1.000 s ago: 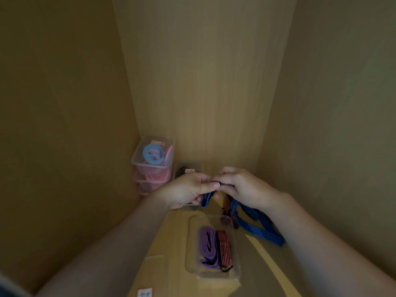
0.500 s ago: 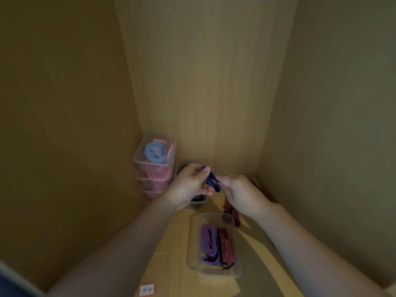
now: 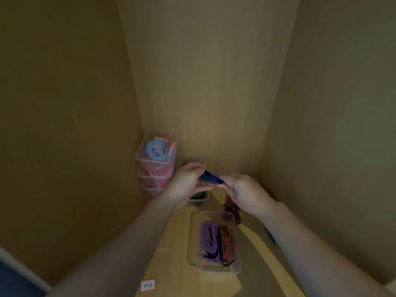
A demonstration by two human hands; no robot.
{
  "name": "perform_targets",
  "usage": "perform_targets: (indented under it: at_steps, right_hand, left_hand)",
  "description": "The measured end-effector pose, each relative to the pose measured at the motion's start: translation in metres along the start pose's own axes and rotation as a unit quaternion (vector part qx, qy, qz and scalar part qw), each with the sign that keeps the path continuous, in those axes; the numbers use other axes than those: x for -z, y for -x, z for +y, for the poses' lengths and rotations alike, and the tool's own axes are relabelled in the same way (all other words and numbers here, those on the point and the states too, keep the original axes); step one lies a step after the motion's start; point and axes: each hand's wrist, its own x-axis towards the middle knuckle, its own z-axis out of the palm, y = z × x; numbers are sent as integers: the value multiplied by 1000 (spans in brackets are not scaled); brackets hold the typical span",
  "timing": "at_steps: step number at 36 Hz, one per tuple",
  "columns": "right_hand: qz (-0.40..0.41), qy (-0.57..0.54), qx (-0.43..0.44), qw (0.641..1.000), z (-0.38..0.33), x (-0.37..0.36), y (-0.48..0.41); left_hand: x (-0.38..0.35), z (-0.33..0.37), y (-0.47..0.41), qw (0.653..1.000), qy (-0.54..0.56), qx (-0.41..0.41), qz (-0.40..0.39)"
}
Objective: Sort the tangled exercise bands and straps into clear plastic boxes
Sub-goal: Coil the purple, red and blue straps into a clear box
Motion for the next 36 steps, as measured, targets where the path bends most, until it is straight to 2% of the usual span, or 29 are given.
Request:
perform_targets:
  at_steps: [2, 4, 8, 13, 15, 19, 23, 27, 32, 36]
  right_hand:
    - [-18, 15, 4, 1000, 1, 2, -1]
    - [-46, 26, 19, 998, 1, 4, -3]
    - [-75, 24, 48, 996, -2, 11, -8]
    - [-37, 5, 32, 999, -3, 14, -10]
    - [-42, 6, 33, 999, -4, 15, -11]
    - [-57, 8, 37, 998, -7, 16, -10]
    - [2, 25, 17, 1000, -6, 15, -9]
    - [38, 22, 0, 999, -8, 13, -9]
    - [28, -10, 8, 1000, -10, 14, -9]
    - [31, -20, 4, 999, -11, 11, -8]
  left_hand:
    - [6, 0, -4, 990, -133, -38, 15]
    - [11, 1, -5, 964, -257, -70, -12]
    - [14, 7, -3, 929, -355, -62, -85]
    - [15, 9, -1, 946, -303, -41, -108]
    - [15, 6, 1, 957, -258, -38, -127]
    - [15, 3, -1, 964, -241, -44, -108]
    - [14, 3, -3, 966, -238, -46, -91]
    - [10, 5, -2, 977, -180, -30, -107]
    - [7, 8, 4, 971, -185, -41, -145]
    - [4, 5, 3, 979, -164, -39, -113]
